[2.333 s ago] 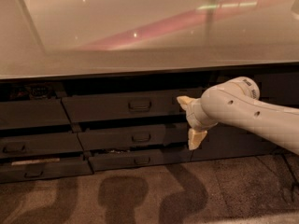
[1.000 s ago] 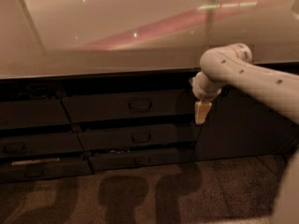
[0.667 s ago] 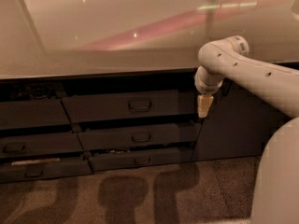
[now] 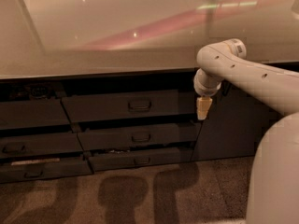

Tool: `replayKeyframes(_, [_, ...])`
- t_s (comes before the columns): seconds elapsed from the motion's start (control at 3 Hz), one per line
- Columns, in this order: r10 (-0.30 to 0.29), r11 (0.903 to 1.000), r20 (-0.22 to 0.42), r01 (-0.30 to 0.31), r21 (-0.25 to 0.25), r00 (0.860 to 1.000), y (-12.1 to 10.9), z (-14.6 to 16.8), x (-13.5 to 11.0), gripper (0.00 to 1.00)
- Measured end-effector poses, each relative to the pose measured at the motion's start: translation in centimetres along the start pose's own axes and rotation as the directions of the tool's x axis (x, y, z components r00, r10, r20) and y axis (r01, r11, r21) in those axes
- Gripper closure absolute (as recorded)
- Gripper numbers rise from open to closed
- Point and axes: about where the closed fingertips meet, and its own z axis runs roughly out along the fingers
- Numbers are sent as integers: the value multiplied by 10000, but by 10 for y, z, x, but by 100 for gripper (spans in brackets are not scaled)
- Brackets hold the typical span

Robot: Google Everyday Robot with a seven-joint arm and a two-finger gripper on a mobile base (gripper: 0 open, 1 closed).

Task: Open top drawer

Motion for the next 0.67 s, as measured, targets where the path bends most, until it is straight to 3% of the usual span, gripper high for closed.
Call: replayKeyframes(0.67, [571, 9934, 37, -564, -1000, 9984, 19, 47, 22, 0])
